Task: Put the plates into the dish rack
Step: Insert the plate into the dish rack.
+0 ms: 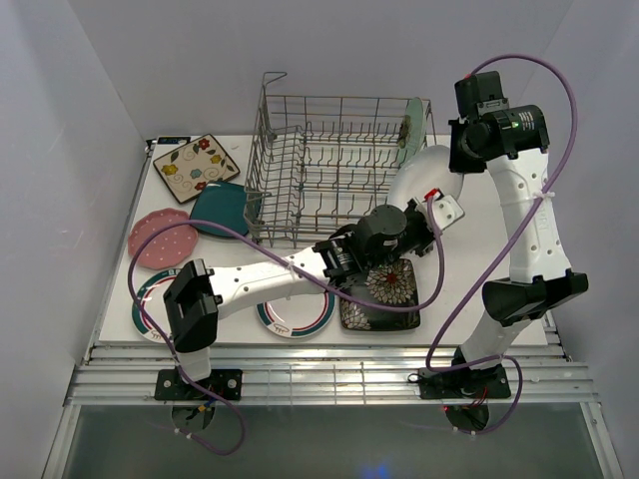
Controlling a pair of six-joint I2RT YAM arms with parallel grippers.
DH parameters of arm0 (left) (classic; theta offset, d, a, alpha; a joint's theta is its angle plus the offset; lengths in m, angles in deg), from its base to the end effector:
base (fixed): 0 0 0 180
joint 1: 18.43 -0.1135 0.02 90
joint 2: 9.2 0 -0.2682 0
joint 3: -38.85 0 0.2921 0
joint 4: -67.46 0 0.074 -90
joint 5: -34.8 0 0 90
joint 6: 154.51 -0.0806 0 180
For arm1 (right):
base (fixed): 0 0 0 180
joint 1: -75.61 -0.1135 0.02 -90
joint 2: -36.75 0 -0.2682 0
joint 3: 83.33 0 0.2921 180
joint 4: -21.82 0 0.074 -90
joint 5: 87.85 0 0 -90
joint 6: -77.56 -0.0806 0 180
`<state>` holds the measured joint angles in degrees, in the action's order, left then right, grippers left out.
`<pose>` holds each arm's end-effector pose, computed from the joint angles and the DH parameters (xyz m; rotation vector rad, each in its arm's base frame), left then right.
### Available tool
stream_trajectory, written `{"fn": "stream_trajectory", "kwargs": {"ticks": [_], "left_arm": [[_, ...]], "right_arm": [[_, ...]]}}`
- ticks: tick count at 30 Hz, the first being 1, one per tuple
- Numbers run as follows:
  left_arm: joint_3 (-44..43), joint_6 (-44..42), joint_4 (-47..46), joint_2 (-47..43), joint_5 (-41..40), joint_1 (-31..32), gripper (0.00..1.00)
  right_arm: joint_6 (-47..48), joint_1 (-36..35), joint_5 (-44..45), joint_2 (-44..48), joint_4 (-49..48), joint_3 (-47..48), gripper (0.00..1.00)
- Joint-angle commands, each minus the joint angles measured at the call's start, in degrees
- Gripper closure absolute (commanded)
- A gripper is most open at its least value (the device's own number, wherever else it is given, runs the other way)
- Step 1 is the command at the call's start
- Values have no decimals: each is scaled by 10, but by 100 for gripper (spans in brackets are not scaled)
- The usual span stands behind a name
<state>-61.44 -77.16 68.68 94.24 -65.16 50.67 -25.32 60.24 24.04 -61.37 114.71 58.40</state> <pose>0.2010 -0.4873 0.3466 0.9944 1.3557 -0.6056 0.3613 0.0682 0.4677 0.1179 2.3595 -0.2285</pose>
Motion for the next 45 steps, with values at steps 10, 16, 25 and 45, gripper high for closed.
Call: {"fn": "stream_trajectory", "kwargs": {"ticks": [10,16,25,45], "left_arm": [[-106,61,-34,-29,125,24,100],[-132,68,-12,-29,140,24,100],[-163,121,35,-30,158,24,100],[-214,187,40,-7,180,24,100]], "right_arm": [[31,11,17,35,-248,-6,92],[36,11,21,49,-261,1,92],[38,12,17,67,-279,-53,92],[38,13,-26,64,-331,-134,92]]}}
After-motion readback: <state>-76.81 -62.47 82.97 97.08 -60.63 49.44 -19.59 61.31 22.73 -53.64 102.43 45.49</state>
